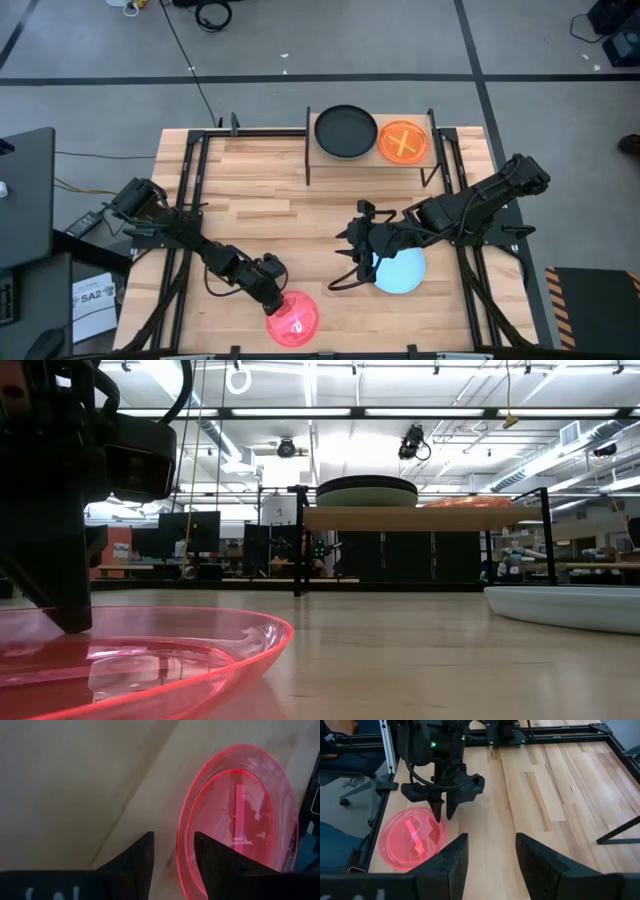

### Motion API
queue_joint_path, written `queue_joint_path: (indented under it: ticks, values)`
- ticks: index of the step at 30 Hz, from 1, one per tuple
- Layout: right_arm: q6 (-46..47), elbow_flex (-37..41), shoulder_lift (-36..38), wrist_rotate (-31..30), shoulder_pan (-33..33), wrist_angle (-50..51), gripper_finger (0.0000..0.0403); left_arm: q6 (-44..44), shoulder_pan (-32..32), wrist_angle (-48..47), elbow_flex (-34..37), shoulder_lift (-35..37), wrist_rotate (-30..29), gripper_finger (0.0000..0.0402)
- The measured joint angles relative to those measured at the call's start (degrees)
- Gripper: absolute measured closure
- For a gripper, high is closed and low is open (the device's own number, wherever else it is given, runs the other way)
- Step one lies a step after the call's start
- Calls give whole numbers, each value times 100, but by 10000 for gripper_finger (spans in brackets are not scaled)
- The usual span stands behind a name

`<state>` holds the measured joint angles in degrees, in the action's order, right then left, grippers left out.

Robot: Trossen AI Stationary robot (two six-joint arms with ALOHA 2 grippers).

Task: Place and stack plates onto a shelf
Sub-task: Stack the pink plate on top of the orange plate on the shelf

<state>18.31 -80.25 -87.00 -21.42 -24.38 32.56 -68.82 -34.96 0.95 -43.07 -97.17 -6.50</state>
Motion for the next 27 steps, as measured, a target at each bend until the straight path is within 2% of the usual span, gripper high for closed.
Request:
queue_joint_path:
  ticks: [11, 21, 27]
  values:
    - [0, 0, 0, 2, 0, 2, 233, -9, -9, 120, 10, -17, 287, 305]
    - [-2, 0, 0, 0, 0, 7, 233, -8, 9, 130, 11, -17, 260, 387]
    - [-3, 0, -2, -2, 4, 7, 233, 6, 82, 124, 9, -3, 250, 390]
